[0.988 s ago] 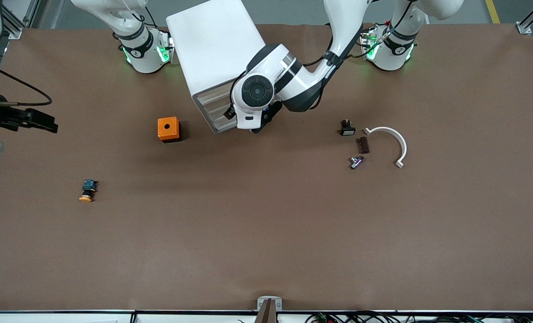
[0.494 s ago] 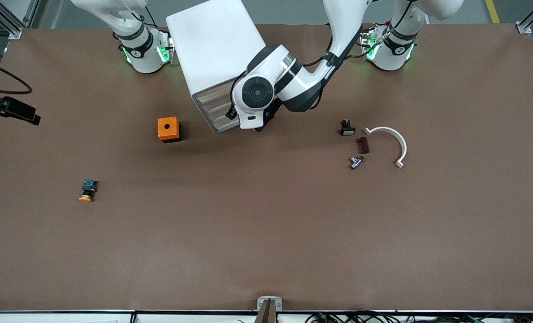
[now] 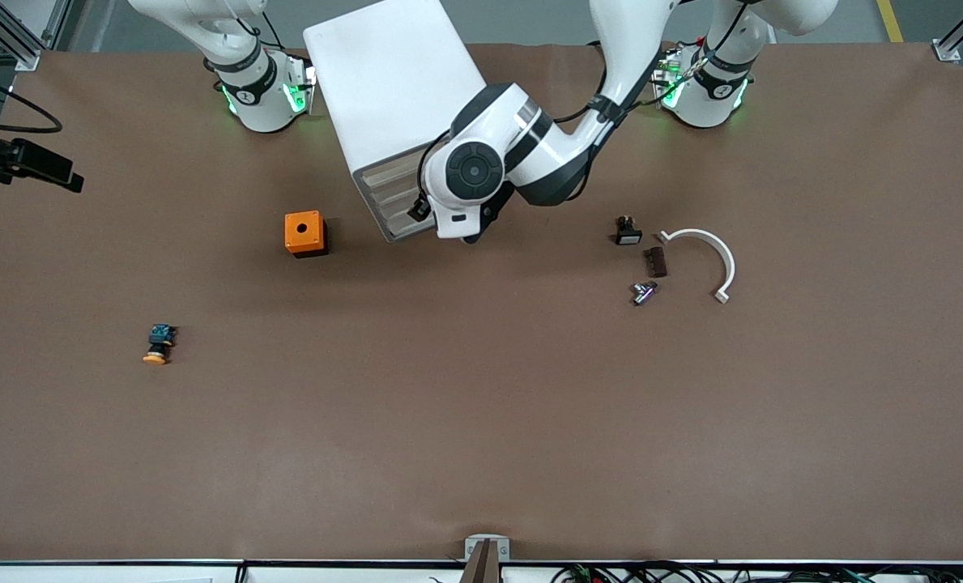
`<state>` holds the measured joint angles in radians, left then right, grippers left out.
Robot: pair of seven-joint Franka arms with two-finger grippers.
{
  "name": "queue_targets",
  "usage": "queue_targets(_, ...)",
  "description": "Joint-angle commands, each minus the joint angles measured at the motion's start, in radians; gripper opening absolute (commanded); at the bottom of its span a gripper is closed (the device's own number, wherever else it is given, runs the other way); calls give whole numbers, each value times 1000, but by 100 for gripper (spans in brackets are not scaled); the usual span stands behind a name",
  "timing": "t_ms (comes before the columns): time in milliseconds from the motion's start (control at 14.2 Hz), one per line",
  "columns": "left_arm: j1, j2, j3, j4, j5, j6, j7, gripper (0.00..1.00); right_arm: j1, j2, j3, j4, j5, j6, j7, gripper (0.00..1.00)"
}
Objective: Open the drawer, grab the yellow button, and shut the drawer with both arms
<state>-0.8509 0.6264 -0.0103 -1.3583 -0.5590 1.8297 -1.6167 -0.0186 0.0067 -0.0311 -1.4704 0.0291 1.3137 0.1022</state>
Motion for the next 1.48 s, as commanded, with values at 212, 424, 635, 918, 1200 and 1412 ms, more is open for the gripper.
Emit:
queue_targets(212, 108, -69, -13, -8, 70, -9, 199, 100, -17, -166, 7, -225, 21, 142, 5, 100)
queue_targets(424, 159, -103, -13, -30, 106, -9, 317, 100, -17, -169, 7, -228, 23, 147, 5, 100)
queue_targets(635, 200, -171, -11, -112, 129, -9, 501, 100, -17, -172, 5, -226, 21, 168, 1, 100)
queue_targets(918, 262, -298, -13, -252, 189, -9, 745, 100, -9, -180, 16, -223, 12, 196, -70, 100)
queue_targets(1200, 369, -448, -14, -412, 292, -12, 929, 100, -17, -197, 7, -219, -12, 196, -136, 100)
queue_targets(1412, 458, -531, -14, -470, 339, -43, 1153, 100, -17, -205, 7, -223, -23, 188, -136, 100)
